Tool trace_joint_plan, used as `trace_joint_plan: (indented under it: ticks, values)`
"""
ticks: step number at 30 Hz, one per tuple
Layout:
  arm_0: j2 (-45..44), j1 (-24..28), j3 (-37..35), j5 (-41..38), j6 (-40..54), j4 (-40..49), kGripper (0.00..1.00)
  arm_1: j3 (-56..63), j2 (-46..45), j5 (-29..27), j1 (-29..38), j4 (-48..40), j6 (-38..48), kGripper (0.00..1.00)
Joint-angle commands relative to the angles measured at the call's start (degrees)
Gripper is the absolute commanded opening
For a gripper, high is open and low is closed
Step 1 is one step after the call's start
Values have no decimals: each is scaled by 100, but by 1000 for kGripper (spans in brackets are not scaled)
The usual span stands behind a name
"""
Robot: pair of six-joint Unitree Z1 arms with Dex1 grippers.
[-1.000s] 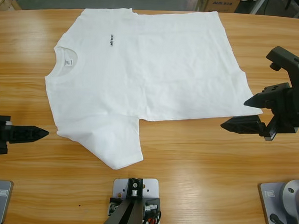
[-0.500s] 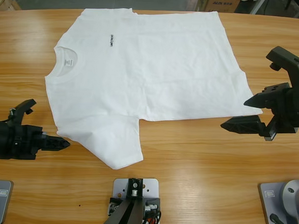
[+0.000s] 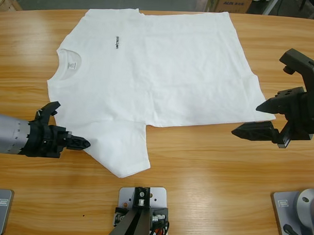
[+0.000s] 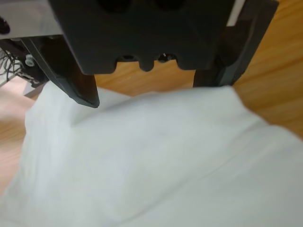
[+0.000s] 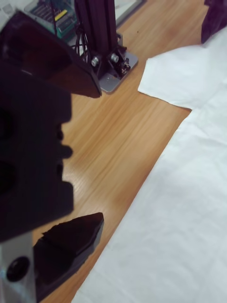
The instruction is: Fold clothes
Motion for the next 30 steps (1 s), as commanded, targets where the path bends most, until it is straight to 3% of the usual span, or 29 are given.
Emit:
trace_joint_plan:
  ticks: [1, 11, 16, 21, 26, 30]
  values:
    - [519, -77, 142, -58, 38, -330, 760, 113, 163, 98, -61, 5, 28, 1000]
    - [-782, -327, -338, -327, 231, -430, 759, 106, 187, 80, -61, 5, 27, 1000]
    - [-883, -339, -394, -339, 439, -428, 761, 108, 154, 87, -61, 5, 27, 1000]
    - [-562, -133, -547, -902, 527, -567, 761, 115, 126, 89, -61, 5, 27, 1000]
    - [496, -14, -932, -2262, 711, -928, 761, 120, 73, 89, -61, 5, 27, 1000]
    - [878, -14, -1171, -2584, 718, -1008, 761, 123, 38, 89, -61, 12, 28, 1000]
